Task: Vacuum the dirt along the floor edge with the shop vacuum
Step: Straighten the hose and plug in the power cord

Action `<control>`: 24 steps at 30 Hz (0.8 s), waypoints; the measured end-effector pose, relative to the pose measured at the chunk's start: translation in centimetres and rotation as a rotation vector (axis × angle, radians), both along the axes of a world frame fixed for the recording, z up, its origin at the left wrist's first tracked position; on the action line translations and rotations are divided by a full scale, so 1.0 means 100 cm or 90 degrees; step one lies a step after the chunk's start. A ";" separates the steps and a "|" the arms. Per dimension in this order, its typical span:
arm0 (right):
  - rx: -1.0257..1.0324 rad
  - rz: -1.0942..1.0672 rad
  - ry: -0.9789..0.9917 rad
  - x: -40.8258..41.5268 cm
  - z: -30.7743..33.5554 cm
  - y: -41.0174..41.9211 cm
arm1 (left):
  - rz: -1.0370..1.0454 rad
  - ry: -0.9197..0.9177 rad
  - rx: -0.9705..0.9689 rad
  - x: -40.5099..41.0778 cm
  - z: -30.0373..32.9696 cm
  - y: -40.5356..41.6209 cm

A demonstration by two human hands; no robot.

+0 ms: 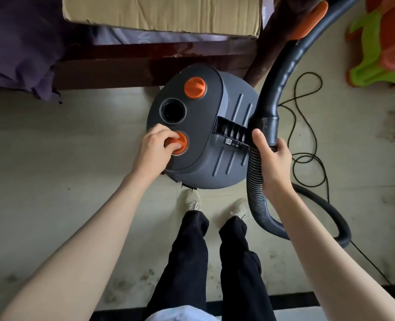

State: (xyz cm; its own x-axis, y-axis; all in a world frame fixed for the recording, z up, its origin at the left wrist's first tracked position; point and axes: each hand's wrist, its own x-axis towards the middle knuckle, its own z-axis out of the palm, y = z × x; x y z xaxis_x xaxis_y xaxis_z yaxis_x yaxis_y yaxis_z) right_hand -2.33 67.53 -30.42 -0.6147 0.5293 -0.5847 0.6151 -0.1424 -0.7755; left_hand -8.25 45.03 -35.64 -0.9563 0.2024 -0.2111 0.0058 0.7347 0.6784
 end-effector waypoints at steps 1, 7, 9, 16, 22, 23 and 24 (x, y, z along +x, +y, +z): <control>-0.002 -0.003 0.000 -0.001 -0.001 0.000 | -0.010 -0.004 -0.006 -0.003 0.000 -0.001; -0.041 -0.044 -0.003 -0.012 -0.005 0.000 | -0.020 0.010 0.008 -0.024 0.004 0.008; -0.048 -0.062 -0.003 -0.015 -0.007 0.001 | 0.019 0.060 0.030 -0.038 0.004 0.020; -0.076 -0.108 0.009 -0.011 -0.017 0.012 | -0.022 0.121 0.018 -0.085 -0.007 0.051; -0.069 -0.125 0.016 -0.005 -0.022 0.021 | 0.083 0.087 0.034 -0.099 -0.005 0.060; -0.068 -0.128 0.019 -0.005 -0.022 0.021 | 0.147 0.060 0.027 -0.100 -0.002 0.064; -0.068 -0.132 0.021 -0.005 -0.022 0.022 | 0.193 0.014 -0.009 -0.101 0.001 0.069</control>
State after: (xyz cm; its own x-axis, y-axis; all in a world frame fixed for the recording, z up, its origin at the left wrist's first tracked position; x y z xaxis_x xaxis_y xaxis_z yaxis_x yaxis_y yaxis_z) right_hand -2.80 69.70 -32.66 -0.5195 0.5824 -0.6252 0.5387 -0.3447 -0.7687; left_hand -18.39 51.90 -35.52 -0.9772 -0.0954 -0.1899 -0.2000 0.7142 0.6708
